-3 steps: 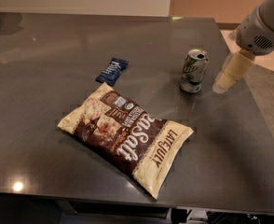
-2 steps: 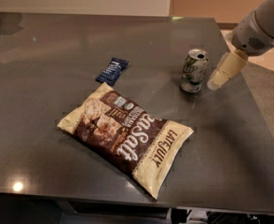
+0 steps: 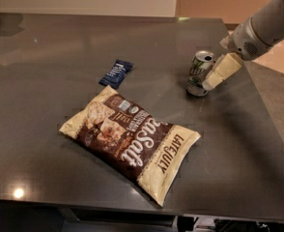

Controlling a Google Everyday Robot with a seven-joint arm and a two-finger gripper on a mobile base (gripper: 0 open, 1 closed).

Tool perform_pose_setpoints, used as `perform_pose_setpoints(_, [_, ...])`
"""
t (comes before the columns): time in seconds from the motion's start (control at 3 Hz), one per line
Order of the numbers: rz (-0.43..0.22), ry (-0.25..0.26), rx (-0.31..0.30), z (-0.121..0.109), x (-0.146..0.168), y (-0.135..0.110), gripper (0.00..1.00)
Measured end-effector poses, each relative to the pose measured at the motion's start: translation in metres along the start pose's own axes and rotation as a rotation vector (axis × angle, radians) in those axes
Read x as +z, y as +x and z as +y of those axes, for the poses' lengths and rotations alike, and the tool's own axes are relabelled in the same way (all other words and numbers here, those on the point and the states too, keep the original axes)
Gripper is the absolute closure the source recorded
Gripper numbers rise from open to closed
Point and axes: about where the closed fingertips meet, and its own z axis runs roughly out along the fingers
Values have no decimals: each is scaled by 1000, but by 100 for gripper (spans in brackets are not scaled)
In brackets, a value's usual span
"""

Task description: Knock 7up can over

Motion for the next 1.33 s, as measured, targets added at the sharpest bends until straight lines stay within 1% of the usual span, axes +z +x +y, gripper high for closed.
perform_pose_setpoints(0.33, [-20,-29,4,1,14,-4,18])
perform_pose_setpoints(0.67, [-37,-43,2,3,19,-9,41])
perform_pose_setpoints(1.0, [-47,-37,-7,9,14,-14,65])
perform_pose_setpoints(1.33, [32,-12,-53,17,-2,-22,87])
